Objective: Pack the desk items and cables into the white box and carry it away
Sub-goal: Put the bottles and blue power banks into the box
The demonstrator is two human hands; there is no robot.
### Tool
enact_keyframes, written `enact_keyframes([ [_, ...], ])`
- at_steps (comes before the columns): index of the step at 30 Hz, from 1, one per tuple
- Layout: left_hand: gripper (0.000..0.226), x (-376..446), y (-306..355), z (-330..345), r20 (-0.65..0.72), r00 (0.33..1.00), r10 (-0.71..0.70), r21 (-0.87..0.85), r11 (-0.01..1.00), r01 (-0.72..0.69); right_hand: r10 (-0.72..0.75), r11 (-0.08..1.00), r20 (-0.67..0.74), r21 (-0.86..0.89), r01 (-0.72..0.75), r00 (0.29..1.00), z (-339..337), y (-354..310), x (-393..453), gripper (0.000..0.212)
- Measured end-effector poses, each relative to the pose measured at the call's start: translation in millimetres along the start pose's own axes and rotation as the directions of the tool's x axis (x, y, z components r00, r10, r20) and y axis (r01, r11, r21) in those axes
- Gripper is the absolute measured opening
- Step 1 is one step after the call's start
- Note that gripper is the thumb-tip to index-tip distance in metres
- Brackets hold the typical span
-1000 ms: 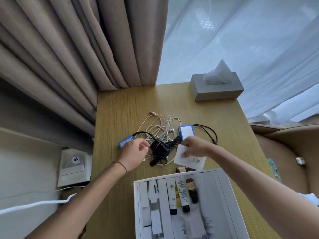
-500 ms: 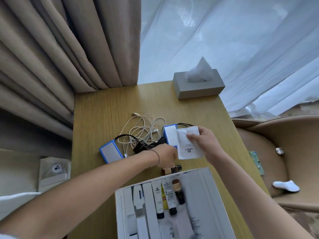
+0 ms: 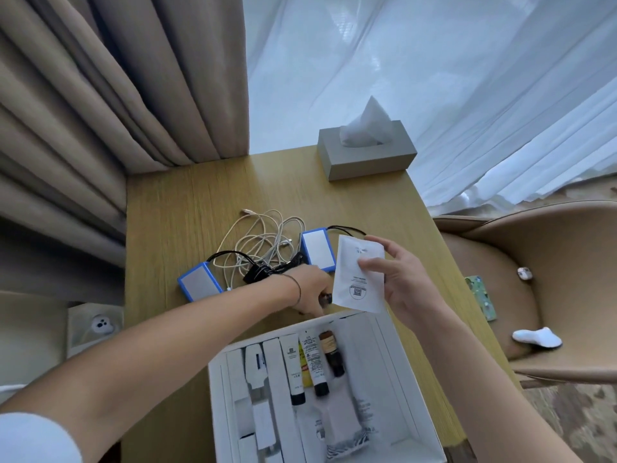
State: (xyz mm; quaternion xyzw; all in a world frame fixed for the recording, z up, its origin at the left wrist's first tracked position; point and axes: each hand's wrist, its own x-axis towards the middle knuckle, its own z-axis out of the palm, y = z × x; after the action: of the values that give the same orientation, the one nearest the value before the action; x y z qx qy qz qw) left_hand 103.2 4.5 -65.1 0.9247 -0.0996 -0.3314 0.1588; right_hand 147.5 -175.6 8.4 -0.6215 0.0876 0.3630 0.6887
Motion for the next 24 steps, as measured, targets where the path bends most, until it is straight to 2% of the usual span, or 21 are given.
enact_keyframes([
  [2,0.019,-9.3,-0.8,-12.5,-0.100,0.994,-0.036,-0.113,0.993,0.025,-0.006,1.000,0.084,0.013,0.004,0.996,1.8,-0.4,-7.7,0.054],
  [4,0.019,-22.5,-3.5,-24.7,-0.192,0.973,-0.130,-0.270,0.960,0.075,-0.013,1.000,0.151,-0.006,0.014,0.988,2.4,1.0,-16.0,0.056],
  [7,0.027,-49.0,-9.1,-38.1,-0.228,0.936,-0.267,-0.546,0.831,0.104,-0.005,0.999,0.185,-0.052,0.015,0.983,0.4,3.1,-27.6,0.053],
  [11,0.032,-86.5,-11.0,-38.2,-0.216,0.917,-0.334,-0.679,0.726,0.105,0.020,0.990,0.207,-0.138,0.009,0.978,-5.0,9.2,-44.1,0.035],
  [14,0.037,-112.2,-4.6,-25.6,-0.217,0.891,-0.398,-0.742,0.660,0.114,0.047,0.958,0.216,-0.287,0.018,0.975,-4.7,21.4,-57.5,0.019],
  [20,0.035,-158.3,21.4,8.0,-0.269,0.831,-0.486,-0.869,0.494,0.008,0.075,0.748,0.162,-0.661,0.052,0.984,0.5,68.3,-76.2,0.015],
  [24,0.043,-178.4,42.4,33.3,-0.298,0.789,-0.537,-0.862,0.506,0.019,0.073,0.533,0.156,-0.841,0.094,0.985,-6.1,97.8,-78.5,0.014],
])
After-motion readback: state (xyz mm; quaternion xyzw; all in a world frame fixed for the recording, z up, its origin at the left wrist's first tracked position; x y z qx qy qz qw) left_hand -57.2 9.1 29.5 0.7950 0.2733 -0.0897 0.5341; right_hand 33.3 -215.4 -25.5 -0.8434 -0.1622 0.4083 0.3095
